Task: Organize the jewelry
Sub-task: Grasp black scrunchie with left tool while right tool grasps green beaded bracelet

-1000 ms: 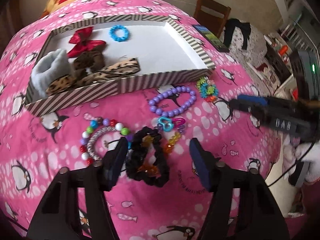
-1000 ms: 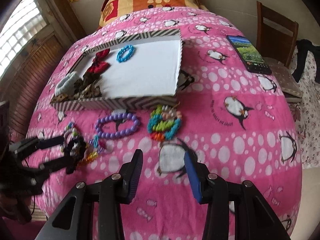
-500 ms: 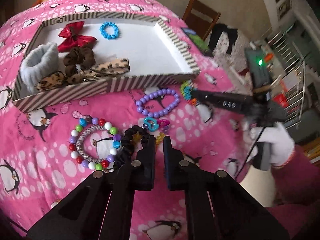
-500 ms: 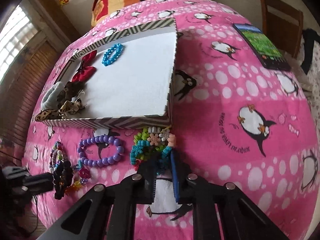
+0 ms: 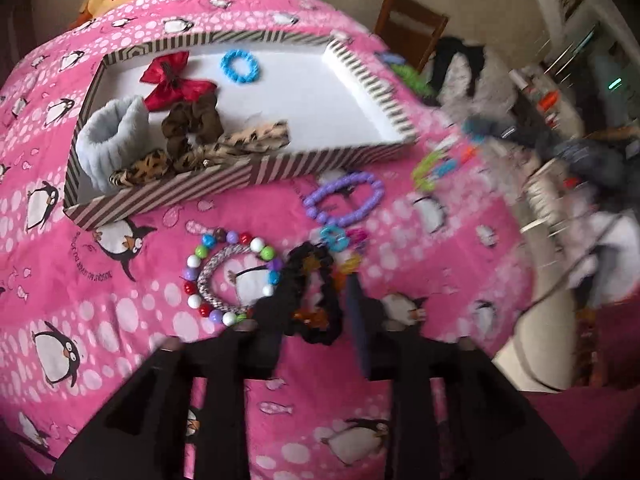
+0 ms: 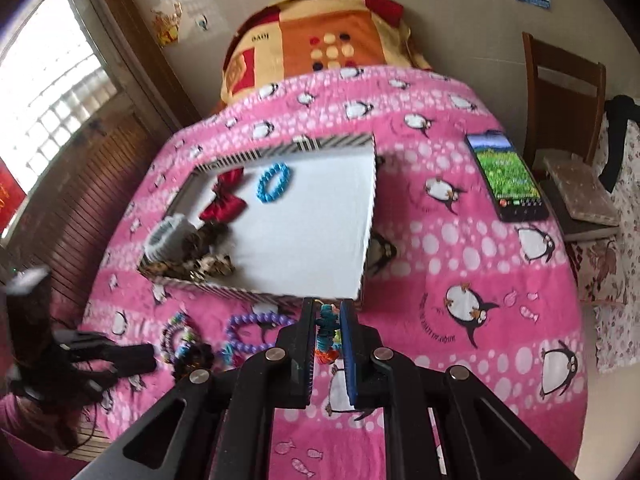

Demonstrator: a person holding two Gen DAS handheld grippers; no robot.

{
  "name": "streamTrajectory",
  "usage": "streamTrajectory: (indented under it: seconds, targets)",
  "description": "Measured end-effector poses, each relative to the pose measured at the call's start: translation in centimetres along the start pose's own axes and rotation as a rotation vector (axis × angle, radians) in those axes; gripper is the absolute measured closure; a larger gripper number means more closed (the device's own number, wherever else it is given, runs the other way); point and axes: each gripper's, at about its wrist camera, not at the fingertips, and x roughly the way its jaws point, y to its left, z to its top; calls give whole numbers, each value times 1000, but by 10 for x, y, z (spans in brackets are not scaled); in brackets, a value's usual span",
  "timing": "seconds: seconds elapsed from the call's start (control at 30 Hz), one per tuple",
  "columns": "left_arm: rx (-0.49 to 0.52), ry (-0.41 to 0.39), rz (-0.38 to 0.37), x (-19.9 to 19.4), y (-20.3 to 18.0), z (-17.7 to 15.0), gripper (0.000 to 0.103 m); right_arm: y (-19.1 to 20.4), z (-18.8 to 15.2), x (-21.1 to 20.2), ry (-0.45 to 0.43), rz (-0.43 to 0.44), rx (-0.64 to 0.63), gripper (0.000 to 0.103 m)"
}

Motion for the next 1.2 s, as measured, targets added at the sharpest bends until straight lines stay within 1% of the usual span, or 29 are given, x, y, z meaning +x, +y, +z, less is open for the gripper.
streamTrajectory:
  seconds: [0.07,0.17,0.2,0.23,0.27,0.33,0.37,0.5,0.63,0.7,0.77,0.8,0.83,0.87,0.9,0.93,0.97,1.03,1.13,1.17,1.2]
  targets:
    - [1,-1,31,9,-1,0,69,1,3,-5,-8,6,0,92]
    - [40,13,6,24,-10,0,69,5,5,-7,-7,16,-5,92]
    - [60,15,19,28,-13,-1,75,7,5,-7,-6,20,-7,92]
    - [69,23,28,31,-14,0,83,8,5,-8,-5,24,-10,92]
    - [70,39,19,34,-13,0,97,9,5,-8,-5,28,-12,92]
    - [30,35,-29,31,-7,1,97,12,6,-9,-9,38,-18,92]
    - [10,27,-57,26,-3,1,100,14,7,-11,-13,42,-22,92]
    - [-65,-12,-169,-3,10,6,101,19,14,-21,-36,62,-39,92]
    - [-113,-60,-209,-27,19,18,101,26,24,-31,-62,82,-58,92]
    - [-89,-77,-185,-37,18,25,101,31,32,-33,-73,86,-77,92]
    - [-45,-50,-167,-38,13,28,101,35,36,-33,-76,86,-88,92]
    - [-36,-37,-141,-37,12,27,100,37,38,-33,-76,91,-93,92]
    - [-19,-27,-98,-34,8,26,99,39,38,-33,-76,92,-97,92]
    - [15,-17,-45,-28,2,23,90,40,38,-32,-74,95,-101,92]
    - [43,-9,-2,-22,-3,20,74,41,38,-30,-70,98,-102,92]
    - [55,-2,26,-16,-5,16,66,41,37,-29,-67,101,-101,92]
    - [64,8,56,-7,-9,11,62,42,37,-27,-62,103,-99,92]
    - [62,36,54,10,-11,5,62,42,36,-23,-52,107,-96,92]
    - [67,69,86,32,-12,-1,63,43,35,-21,-48,111,-98,92]
    - [57,88,84,41,-10,-2,75,43,35,-21,-48,113,-98,92]
    - [43,101,75,44,-7,-2,95,43,35,-21,-48,115,-99,92]
